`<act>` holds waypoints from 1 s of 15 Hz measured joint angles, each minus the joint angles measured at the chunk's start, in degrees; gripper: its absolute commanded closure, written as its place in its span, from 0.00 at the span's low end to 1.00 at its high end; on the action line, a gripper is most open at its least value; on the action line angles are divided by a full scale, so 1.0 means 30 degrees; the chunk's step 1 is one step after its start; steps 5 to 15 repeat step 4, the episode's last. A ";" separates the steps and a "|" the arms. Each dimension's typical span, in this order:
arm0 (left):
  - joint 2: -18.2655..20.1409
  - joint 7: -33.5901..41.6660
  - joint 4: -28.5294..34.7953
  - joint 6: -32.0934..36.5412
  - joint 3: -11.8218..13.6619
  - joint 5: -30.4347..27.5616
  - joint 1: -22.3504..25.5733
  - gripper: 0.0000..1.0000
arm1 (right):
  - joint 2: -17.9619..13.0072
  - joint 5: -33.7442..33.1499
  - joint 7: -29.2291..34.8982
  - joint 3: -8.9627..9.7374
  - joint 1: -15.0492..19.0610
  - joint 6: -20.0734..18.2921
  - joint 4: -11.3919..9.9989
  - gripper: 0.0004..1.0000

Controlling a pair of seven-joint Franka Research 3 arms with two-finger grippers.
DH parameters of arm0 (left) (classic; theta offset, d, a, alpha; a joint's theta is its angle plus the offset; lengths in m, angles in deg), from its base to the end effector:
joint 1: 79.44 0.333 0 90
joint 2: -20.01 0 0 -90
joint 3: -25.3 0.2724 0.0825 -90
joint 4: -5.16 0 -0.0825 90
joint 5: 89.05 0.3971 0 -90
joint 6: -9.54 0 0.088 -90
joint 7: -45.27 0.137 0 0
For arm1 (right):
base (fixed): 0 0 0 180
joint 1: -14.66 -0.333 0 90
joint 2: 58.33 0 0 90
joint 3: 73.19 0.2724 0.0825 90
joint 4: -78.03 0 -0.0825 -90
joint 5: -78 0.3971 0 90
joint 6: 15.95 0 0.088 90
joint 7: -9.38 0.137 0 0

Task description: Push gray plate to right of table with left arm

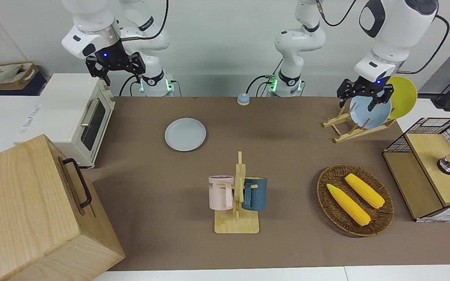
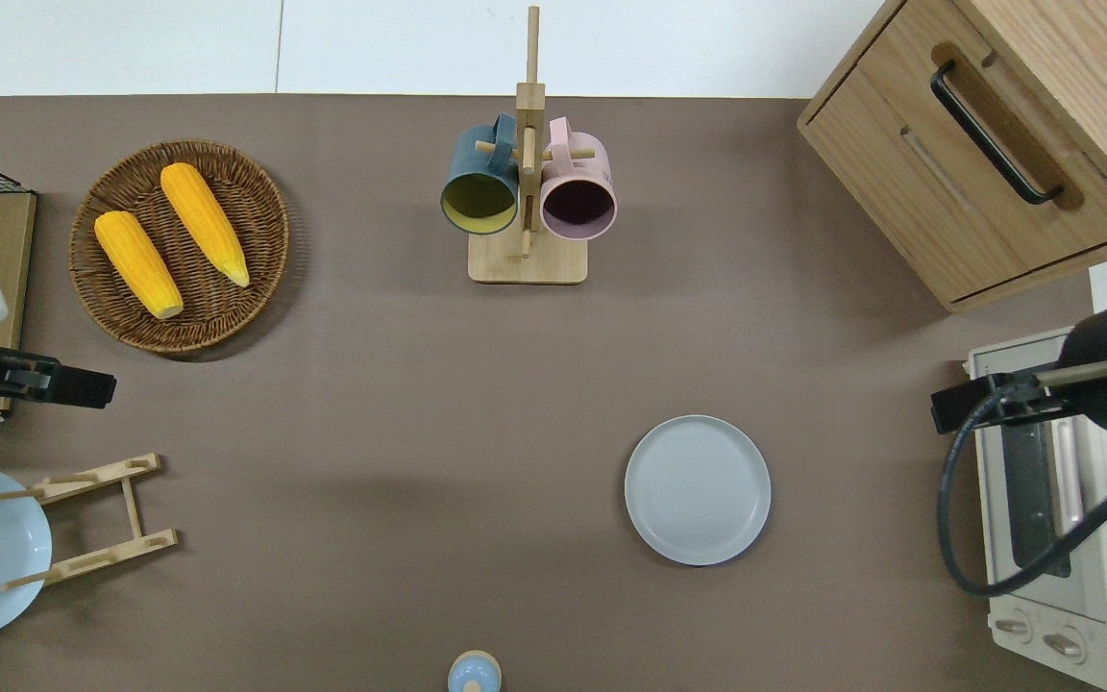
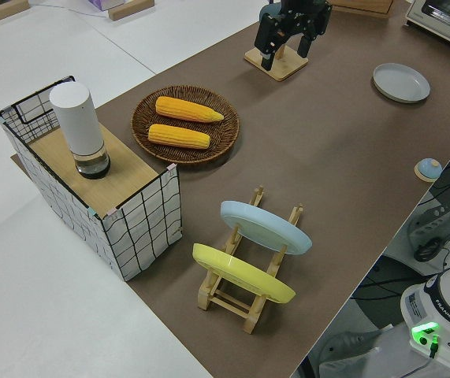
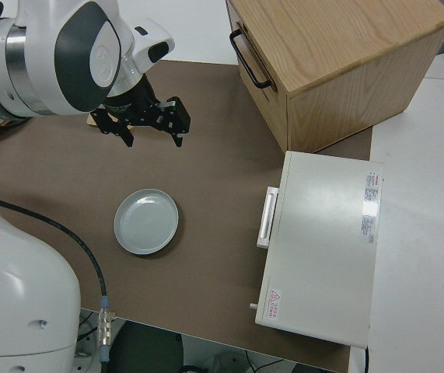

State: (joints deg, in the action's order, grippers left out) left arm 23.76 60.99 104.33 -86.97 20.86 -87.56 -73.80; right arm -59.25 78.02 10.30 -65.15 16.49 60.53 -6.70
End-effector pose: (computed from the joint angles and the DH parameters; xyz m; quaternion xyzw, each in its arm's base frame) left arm 0.5581 0.0141 0.5195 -0.9917 0.1276 -0.0070 0.0167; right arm 0.5306 0.0584 0.5843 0.9969 0.0460 -0.0638 0.0049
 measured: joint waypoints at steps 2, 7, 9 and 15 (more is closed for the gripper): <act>-0.0001 0.0057 -0.0055 0.0067 -0.0028 0.0024 -0.0001 0.00 | 0.0000 0.0000 0.0000 0.0000 0.0000 0.0000 0.0000 0.02; -0.0015 0.0073 -0.0059 0.0153 -0.0028 0.0024 0.0000 0.00 | 0.0000 0.0000 0.0000 0.0000 0.0000 0.0000 0.0000 0.02; -0.0015 0.0073 -0.0059 0.0153 -0.0028 0.0024 0.0000 0.00 | 0.0000 0.0000 0.0000 0.0000 0.0000 0.0000 0.0000 0.02; -0.0015 0.0073 -0.0059 0.0153 -0.0028 0.0024 0.0000 0.00 | 0.0000 0.0000 0.0000 0.0000 0.0000 0.0000 0.0000 0.02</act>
